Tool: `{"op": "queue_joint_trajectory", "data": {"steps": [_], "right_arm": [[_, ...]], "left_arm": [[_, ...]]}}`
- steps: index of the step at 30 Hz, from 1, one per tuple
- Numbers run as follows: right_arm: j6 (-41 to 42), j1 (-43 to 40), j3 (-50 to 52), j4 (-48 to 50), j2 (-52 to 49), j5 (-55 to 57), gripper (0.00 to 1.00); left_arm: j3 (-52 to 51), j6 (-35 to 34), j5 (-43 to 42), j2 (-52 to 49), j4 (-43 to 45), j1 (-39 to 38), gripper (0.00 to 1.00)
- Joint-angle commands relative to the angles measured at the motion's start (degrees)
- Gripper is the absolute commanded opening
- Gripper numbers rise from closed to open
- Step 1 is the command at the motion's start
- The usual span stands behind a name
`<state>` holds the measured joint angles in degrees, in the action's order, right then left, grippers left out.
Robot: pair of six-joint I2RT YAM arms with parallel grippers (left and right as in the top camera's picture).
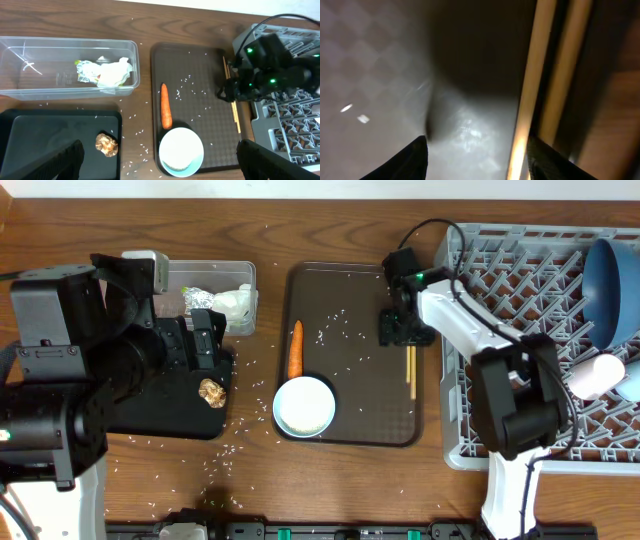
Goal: Sort waste into correct bins and load items into the dishwasher rack
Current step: 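Grasp a wooden chopstick on the brown tray with the right gripper, then lift the chopstick and place it into the dish rack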
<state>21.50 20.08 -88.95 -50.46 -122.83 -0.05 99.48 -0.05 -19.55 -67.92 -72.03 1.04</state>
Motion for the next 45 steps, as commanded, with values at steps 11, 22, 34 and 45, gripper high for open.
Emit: {"op": "queue_joint_trajectory", "data": {"steps": [11, 22, 34, 45], "right_arm": [[1.77, 0.68, -0.17, 2.4, -1.07, 0.35, 0.25], [8.96, 0.81, -0.07, 2.23, -1.07, 2.86, 0.18], [-1.03, 0.9, -2.82, 0.04, 7.3, 1.2, 0.01], [-13.46, -7.23, -3.19, -5.44, 28.35, 2.86, 0.01]], "left_arm": [[0.35, 0.02, -0.52, -0.13, -0.2, 0.13, 0.98], [0.35, 0.02, -0.52, -0.15, -0.2, 0.13, 0.98], [0.35, 0.02, -0.52, -0.17, -0.2, 0.13, 0.98], [0.35, 0.02, -0.52, -0.17, -0.2, 0.13, 0.98]]}}
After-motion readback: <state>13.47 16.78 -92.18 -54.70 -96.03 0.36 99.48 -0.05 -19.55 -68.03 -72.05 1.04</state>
